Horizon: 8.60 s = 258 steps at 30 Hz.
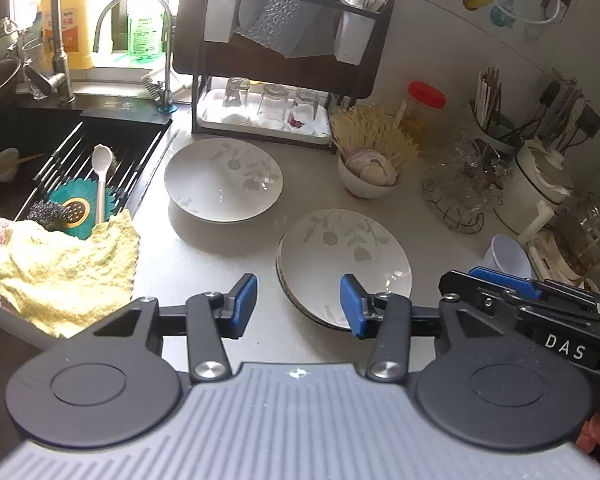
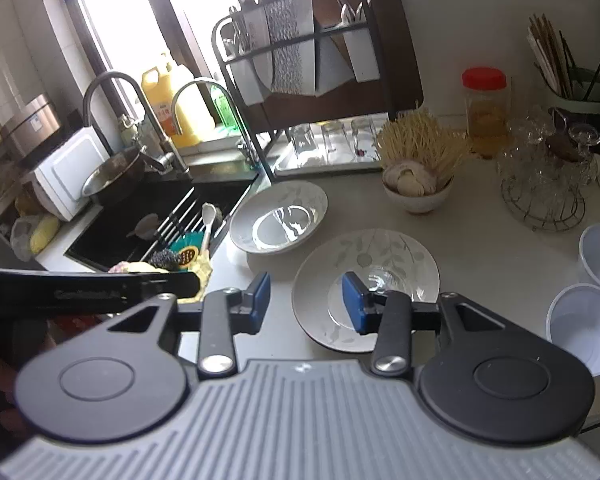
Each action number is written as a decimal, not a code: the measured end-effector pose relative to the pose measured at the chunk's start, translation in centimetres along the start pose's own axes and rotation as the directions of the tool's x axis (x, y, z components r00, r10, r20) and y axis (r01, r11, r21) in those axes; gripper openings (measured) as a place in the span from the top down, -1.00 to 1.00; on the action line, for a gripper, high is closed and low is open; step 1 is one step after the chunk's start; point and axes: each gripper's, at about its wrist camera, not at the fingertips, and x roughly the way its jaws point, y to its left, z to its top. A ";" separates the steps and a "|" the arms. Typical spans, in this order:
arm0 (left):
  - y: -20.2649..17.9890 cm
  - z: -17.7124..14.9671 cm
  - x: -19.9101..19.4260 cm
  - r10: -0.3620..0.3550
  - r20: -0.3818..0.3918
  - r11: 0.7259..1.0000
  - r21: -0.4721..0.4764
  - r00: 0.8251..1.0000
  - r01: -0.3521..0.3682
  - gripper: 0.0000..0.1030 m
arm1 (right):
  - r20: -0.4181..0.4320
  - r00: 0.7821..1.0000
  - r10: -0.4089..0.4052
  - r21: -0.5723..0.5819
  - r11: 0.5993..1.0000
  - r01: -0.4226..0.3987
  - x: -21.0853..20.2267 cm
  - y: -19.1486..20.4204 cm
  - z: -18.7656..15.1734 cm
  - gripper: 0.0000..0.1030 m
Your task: Organize plates and bowls
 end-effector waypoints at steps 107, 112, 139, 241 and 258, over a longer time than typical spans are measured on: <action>23.2 17.6 32.2 -0.153 -0.402 0.984 -0.149 0.903 0.100 0.75 | -0.450 0.891 -0.058 0.212 0.962 0.170 34.5 -3.0 10.0 0.71; 23.2 17.6 31.8 -0.148 -0.393 0.984 -0.152 0.908 0.095 0.75 | -0.442 0.895 -0.056 0.199 0.967 0.159 34.2 -2.8 10.1 0.72; 17.7 20.2 21.2 -0.136 -0.290 0.987 -0.118 0.947 0.105 0.75 | -0.297 0.954 -0.036 0.161 0.983 0.087 24.3 -1.5 13.1 0.72; -4.6 5.9 8.6 -0.266 -0.146 0.953 0.111 0.953 0.283 0.19 | 0.108 0.943 -0.315 0.158 0.942 0.297 -0.4 -6.4 -1.1 0.57; -8.5 -2.9 2.8 -0.249 -0.172 0.955 0.124 0.953 0.271 0.13 | 0.160 0.918 -0.362 0.167 0.927 0.337 -8.5 -6.3 -8.0 0.18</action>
